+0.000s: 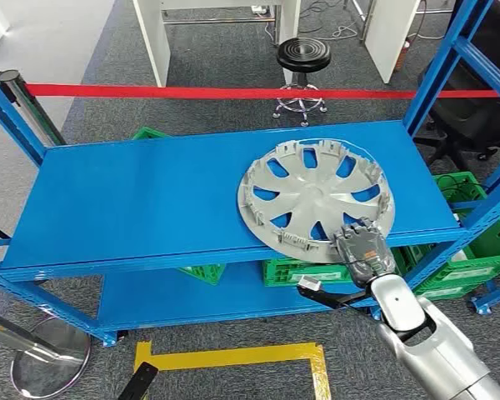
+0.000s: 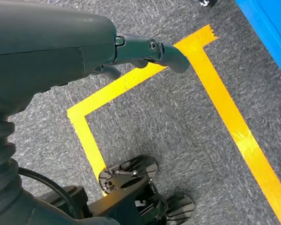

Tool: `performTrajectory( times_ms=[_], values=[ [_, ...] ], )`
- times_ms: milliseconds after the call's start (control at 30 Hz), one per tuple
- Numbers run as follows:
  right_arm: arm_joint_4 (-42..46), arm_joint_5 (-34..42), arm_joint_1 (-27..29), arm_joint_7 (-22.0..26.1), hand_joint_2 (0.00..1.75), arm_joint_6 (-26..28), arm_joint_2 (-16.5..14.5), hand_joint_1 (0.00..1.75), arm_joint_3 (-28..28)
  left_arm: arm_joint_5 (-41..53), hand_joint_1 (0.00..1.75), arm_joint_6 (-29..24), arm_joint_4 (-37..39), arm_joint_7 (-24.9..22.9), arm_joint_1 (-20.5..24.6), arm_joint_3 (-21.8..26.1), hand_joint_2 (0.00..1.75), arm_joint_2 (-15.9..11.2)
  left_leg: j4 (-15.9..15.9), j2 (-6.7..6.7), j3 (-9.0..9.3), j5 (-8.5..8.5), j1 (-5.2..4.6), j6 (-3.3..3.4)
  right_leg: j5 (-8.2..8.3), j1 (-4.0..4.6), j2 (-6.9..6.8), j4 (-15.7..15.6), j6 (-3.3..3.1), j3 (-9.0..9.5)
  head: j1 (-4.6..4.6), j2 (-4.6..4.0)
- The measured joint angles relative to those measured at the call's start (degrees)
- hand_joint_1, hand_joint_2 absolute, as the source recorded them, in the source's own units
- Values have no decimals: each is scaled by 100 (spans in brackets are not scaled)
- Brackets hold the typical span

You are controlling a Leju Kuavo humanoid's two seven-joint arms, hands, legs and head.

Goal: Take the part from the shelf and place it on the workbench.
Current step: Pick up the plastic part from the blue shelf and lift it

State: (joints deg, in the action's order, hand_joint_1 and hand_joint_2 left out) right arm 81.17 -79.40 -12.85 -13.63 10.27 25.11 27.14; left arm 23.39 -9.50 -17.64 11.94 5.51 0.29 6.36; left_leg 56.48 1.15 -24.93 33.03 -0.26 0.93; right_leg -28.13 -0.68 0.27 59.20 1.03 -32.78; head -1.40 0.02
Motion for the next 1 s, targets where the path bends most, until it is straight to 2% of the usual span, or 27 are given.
performTrajectory(
  times_ms=[167, 333, 500, 667, 833, 900, 1000],
  values=[
    [484, 75, 124, 122, 175, 577, -329, 175, -77, -112, 0, -80, 21, 101, -29, 100, 175, -32, -2, -1, -1, 0, 4, -1, 0, 3, 2, 2, 0, -1, 0, 0],
    [1023, 625, 213, 571, 175, 1068, -791, 175, -53, -446, 0, 106, 72, 283, -111, 349, 175, -122, -2, 0, -3, -2, 5, -3, -1, 4, 2, 3, -1, -3, 1, 0],
    [1613, 1573, 430, 1424, 175, 1801, -1132, 175, 3, -783, 0, 441, 123, 515, -218, 700, 175, -204, -2, 3, -4, -2, 5, -3, -4, 6, -4, 3, -3, -4, 0, 0],
    [2278, 2945, 774, 2487, 175, 2156, -1330, 175, 95, -842, 0, 620, 158, 641, -232, 994, 175, -249, -3, 3, -10, -2, 5, -3, -5, 3, -5, 2, -3, -4, 1, 0],
    [2961, 4657, 1173, 3762, 175, 2041, -1411, 175, 213, -828, 0, 791, 160, 810, -225, 1177, 175, -255, -3, 2, -10, -1, 4, -2, -5, 3, -4, -2, -2, -4, 0, 0],
    [3218, 5421, 1343, 4271, 175, 1716, -1430, 175, 242, -858, 0, 869, 160, 903, -221, 1266, 175, -253, -3, 2, -9, 0, 3, -2, -5, 3, -4, -3, -2, -4, 0, 0],
    [3441, 6288, 1609, 4776, 175, 1054, -1464, 175, 249, -901, 0, 892, 160, 978, -219, 1380, 175, -236, -3, 2, -8, 0, 1, -1, -6, 3, -4, -4, -1, -4, 0, 0]
  ],
)
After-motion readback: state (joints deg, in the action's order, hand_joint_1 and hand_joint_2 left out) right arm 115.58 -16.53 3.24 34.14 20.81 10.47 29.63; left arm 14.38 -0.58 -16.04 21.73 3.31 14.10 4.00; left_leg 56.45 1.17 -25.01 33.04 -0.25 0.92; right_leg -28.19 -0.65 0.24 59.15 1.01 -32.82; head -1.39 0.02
